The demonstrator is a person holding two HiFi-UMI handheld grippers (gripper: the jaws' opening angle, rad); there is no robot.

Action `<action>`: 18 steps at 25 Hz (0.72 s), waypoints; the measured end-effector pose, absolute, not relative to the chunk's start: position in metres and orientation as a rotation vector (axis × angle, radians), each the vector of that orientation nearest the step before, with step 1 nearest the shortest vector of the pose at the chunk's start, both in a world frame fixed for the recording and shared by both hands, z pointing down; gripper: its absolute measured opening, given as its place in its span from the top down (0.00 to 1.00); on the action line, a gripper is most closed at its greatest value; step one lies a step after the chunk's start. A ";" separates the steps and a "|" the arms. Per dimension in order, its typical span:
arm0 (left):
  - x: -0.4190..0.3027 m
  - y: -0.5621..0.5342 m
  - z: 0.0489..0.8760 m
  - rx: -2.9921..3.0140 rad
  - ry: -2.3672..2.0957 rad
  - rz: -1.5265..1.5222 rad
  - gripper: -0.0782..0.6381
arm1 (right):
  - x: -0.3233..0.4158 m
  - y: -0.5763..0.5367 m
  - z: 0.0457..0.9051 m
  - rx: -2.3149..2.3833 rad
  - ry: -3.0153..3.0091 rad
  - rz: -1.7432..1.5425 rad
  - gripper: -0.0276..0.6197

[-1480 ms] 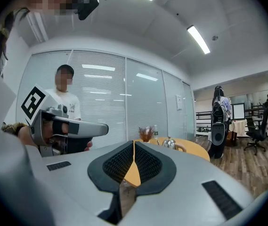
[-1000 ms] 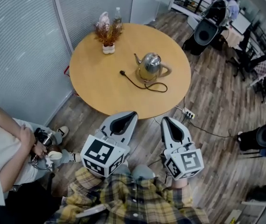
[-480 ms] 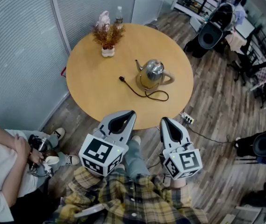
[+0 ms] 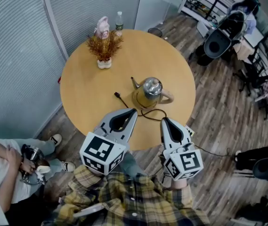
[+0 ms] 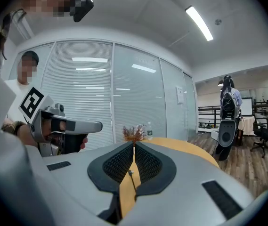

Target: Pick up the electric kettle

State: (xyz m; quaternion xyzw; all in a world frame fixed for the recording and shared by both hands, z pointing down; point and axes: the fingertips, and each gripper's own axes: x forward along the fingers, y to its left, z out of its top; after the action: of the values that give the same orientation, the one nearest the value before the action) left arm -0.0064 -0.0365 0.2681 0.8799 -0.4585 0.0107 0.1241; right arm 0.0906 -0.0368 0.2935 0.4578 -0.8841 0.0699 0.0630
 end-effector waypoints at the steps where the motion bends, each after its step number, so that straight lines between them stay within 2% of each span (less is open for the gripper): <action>1: -0.005 -0.046 0.267 2.562 -1.341 0.033 0.89 | 0.092 -0.047 0.291 1.379 -2.672 0.209 0.90; 18: -0.001 -0.129 0.266 2.532 -1.387 0.036 0.89 | 0.102 -0.134 0.287 1.358 -2.670 0.203 0.90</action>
State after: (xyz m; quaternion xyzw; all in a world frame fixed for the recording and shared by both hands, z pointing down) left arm -0.0010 -0.1287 0.2658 0.8699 -0.4765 0.0123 0.1267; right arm 0.1020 -0.1341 0.2873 0.4512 -0.8871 0.0674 0.0697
